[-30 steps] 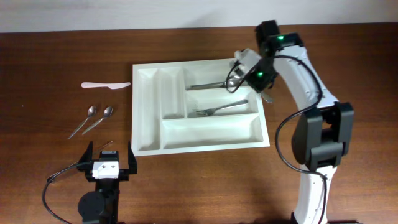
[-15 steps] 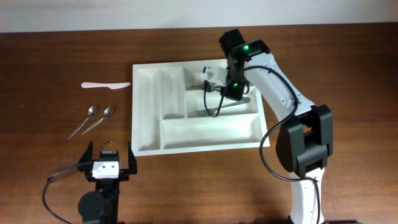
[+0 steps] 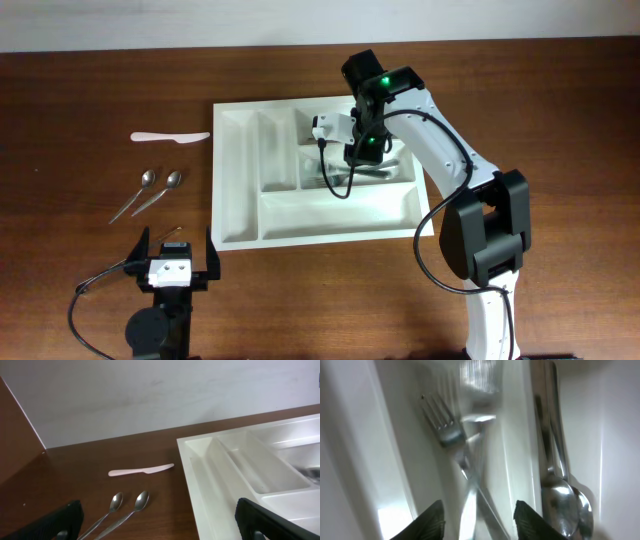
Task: Pack container
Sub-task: 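Release the fork and raise the right arm to its rest pose, then move the left gripper over the two spoons left of the tray, then lower the left gripper and grasp a metal spoon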
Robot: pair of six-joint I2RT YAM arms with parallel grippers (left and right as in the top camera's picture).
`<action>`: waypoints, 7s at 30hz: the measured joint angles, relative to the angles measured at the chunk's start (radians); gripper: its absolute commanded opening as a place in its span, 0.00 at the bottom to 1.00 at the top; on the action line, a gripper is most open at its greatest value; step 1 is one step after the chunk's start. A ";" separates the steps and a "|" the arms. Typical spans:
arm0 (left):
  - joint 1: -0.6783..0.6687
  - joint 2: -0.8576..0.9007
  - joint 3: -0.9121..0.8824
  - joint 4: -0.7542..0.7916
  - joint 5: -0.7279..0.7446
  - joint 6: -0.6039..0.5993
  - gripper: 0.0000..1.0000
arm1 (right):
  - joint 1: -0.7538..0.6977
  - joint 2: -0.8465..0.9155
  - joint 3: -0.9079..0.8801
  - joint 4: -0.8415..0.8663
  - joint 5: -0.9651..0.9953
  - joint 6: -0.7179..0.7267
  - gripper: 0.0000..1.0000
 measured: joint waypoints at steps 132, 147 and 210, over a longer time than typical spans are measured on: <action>0.173 1.784 1.262 -0.623 -0.095 -0.425 0.99 | -0.531 0.002 0.097 0.217 0.290 1.464 0.99; 0.166 1.888 1.262 -0.484 -0.045 -0.096 0.99 | -0.531 0.002 0.097 0.217 0.290 1.464 0.99; 0.108 1.980 1.263 -0.392 -0.105 0.111 0.96 | -0.531 0.002 0.097 0.217 0.290 1.466 0.99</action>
